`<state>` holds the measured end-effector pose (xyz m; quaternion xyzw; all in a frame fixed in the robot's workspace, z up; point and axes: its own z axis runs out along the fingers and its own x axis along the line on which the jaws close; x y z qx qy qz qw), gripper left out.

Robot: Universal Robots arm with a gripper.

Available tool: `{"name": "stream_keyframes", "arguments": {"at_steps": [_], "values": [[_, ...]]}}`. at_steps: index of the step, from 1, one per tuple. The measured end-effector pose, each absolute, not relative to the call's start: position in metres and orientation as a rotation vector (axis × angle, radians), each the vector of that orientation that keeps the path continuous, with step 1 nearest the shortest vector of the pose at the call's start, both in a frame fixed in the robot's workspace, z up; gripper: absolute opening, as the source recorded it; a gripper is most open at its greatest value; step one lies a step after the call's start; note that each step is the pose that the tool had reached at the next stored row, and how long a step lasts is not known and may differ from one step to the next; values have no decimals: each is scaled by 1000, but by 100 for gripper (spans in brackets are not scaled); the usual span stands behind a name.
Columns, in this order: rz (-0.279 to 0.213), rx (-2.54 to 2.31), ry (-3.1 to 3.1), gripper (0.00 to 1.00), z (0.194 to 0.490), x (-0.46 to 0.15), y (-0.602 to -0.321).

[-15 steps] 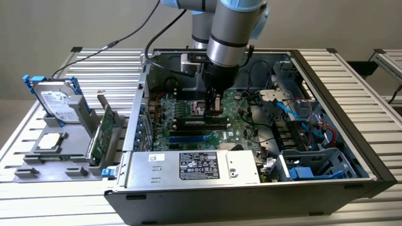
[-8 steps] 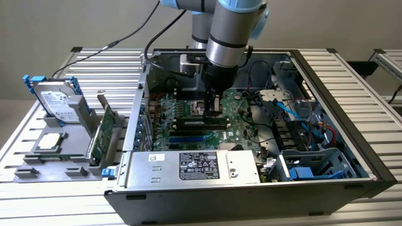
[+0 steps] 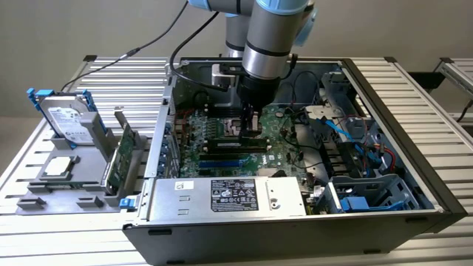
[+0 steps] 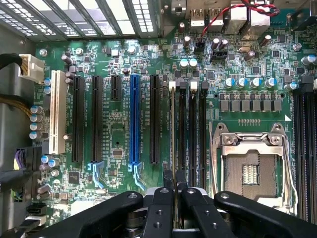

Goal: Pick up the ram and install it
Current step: 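Insert the ram into the slot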

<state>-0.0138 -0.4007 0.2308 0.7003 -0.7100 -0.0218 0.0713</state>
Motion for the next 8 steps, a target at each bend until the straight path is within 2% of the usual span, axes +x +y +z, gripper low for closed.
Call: {"name": "stream_keyframes", "arguments": {"at_steps": [8], "values": [[-63,2106,-2136,13,230,-14,-401]]}}
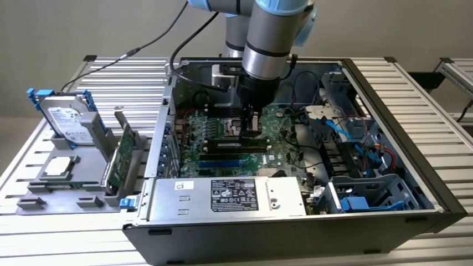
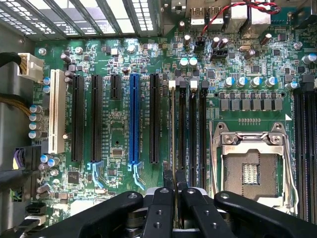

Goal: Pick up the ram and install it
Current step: 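Insert the ram into the slot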

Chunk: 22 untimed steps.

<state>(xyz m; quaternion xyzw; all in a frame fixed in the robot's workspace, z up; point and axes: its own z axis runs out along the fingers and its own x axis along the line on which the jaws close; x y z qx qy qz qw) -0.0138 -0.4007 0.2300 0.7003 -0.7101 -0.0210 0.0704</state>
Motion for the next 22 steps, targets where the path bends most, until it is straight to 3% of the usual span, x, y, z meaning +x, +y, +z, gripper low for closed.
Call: {"name": "stream_keyframes", "arguments": {"at_steps": [22], "values": [[-63,2107,-2136,13,226,-14,-400]]}}
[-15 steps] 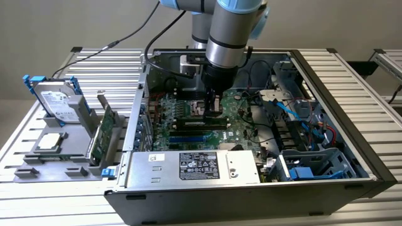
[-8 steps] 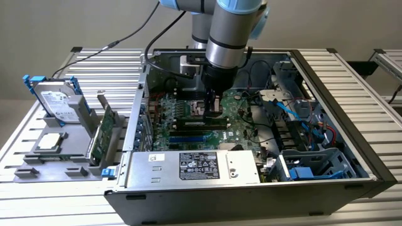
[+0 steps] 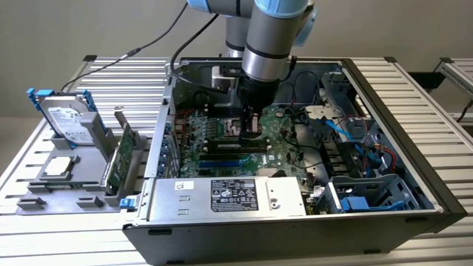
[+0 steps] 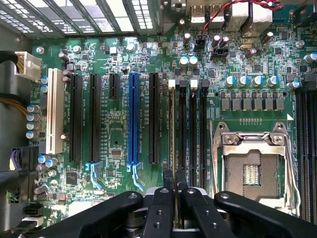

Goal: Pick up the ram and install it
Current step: 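Insert the ram into the slot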

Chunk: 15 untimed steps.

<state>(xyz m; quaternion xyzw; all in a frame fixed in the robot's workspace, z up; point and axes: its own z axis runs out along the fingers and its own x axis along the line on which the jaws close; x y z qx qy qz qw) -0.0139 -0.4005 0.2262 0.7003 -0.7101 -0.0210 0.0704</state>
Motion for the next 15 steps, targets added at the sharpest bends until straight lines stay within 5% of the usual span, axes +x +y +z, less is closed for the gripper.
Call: {"name": "stream_keyframes", "arguments": {"at_steps": [10,11,15], "values": [[-63,2107,-2136,15,225,-14,-400],[-63,2107,-2136,27,225,-14,-400],[-63,2107,-2136,38,233,-14,-400]]}}
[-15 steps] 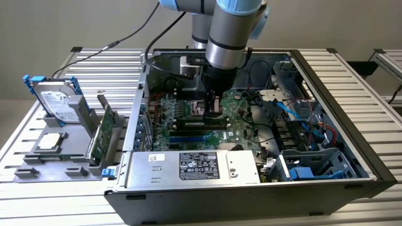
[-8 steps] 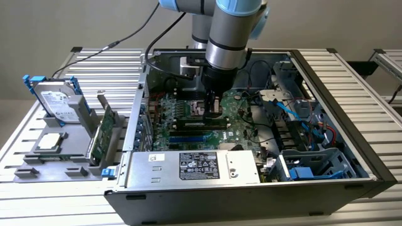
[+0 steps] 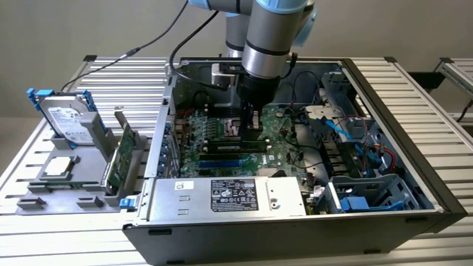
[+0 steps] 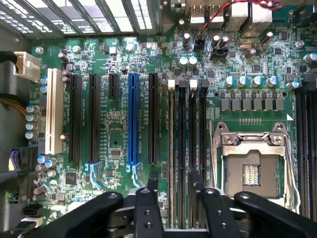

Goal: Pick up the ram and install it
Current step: 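Insert the ram into the slot, then press down the ram until it locks into place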

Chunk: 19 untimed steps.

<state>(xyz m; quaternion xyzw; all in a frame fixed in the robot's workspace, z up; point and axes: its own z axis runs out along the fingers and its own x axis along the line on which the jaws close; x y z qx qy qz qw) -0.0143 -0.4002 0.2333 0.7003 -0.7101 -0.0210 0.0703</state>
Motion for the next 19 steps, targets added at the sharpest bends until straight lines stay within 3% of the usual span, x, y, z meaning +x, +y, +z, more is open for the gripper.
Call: {"name": "stream_keyframes", "arguments": {"at_steps": [1,7,10,12,13,15,19], "values": [[-63,2107,-2136,45,237,-15,-400],[-63,2107,-2136,45,254,-17,-400],[-63,2107,-2136,36,254,-17,-400],[-63,2107,-2136,24,254,-17,-400],[-63,2107,-2136,24,254,-17,-400],[-63,2107,-2136,12,254,-17,-400],[-63,2107,-2136,11,254,-17,-400]]}}
